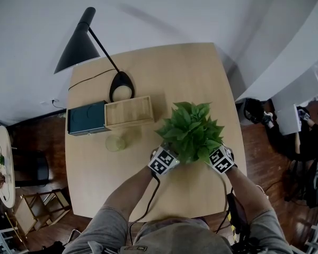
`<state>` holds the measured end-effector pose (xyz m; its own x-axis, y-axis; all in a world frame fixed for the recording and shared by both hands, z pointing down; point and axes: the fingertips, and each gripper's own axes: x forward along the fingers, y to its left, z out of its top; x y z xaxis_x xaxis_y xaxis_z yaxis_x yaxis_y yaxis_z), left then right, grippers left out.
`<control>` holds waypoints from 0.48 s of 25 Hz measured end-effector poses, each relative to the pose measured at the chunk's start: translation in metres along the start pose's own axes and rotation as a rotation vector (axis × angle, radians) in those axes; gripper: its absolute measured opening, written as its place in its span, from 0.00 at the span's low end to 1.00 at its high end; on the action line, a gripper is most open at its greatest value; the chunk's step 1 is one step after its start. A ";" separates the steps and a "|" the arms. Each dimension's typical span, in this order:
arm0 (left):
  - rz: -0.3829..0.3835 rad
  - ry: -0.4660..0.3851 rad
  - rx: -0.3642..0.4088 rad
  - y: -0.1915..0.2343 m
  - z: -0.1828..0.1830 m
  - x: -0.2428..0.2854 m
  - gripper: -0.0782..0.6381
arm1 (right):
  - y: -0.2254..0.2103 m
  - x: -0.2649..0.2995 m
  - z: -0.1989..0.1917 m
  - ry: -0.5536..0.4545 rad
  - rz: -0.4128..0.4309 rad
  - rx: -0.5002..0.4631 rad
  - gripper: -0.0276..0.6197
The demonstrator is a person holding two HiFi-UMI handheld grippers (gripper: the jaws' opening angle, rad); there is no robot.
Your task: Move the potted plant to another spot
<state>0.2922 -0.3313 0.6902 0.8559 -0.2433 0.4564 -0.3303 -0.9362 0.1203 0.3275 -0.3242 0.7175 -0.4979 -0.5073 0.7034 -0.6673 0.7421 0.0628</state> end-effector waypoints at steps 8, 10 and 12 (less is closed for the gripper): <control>0.027 0.018 -0.022 0.001 -0.007 -0.010 0.51 | 0.001 -0.010 -0.006 -0.017 0.011 0.048 0.54; 0.053 0.016 -0.028 0.003 -0.005 -0.020 0.51 | -0.001 -0.018 -0.010 -0.016 0.001 0.047 0.54; 0.077 0.021 -0.034 0.001 -0.007 -0.031 0.52 | 0.000 -0.028 -0.012 -0.023 -0.007 0.046 0.54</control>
<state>0.2624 -0.3227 0.6824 0.8186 -0.3088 0.4842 -0.4089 -0.9055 0.1138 0.3477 -0.3049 0.7062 -0.5059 -0.5226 0.6863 -0.6950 0.7182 0.0346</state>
